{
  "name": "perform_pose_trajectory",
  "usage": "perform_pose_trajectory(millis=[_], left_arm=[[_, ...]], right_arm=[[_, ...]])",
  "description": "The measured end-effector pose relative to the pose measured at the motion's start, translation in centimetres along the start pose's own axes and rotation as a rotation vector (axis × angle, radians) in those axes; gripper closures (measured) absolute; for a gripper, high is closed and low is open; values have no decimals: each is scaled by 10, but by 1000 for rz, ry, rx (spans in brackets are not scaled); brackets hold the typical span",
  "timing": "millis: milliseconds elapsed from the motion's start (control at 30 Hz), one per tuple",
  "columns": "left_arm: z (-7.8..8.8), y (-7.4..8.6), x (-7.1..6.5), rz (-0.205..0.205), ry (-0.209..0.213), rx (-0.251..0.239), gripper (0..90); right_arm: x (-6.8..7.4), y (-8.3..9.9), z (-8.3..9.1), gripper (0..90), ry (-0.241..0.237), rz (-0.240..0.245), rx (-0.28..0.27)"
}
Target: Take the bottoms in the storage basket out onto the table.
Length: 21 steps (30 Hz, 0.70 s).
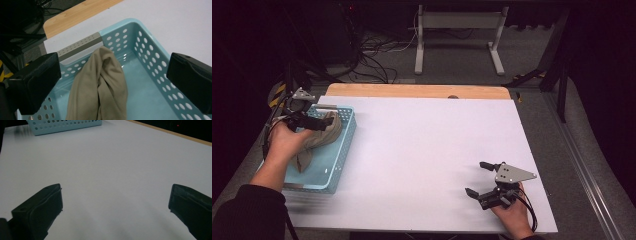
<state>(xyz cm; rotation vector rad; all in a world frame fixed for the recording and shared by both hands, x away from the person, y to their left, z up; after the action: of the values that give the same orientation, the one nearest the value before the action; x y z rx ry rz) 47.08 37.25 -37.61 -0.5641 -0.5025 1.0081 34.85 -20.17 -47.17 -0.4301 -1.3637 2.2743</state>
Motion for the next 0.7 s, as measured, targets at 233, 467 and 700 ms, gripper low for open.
perform_pose_trajectory(millis=[233, 467, 700], left_arm=[[-8, 4, 8, -9, -22, 36, 3], [-17, 8, 17, -2, -28, 72, 5], [-28, 15, 26, 3, -20, 128, 7]], right_arm=[[0, 0, 0, 0, -1, 0, 2], [0, 0, -1, 0, -5, 0, 2], [1, 0, -1, 0, -10, -2, 5]])
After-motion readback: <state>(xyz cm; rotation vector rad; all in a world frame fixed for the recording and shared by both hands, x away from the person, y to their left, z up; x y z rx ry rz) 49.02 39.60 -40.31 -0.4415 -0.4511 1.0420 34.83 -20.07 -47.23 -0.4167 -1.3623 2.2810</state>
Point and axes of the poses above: each handheld gripper's, and its own axes: z roughly backward along the jaws, y roughly out of its underside, x roughly to its left, the point moved 2 cm from there along -z, roughly forward along the jaws, and after that the axes turned 4 degrees about x, right-handed, at the moved point
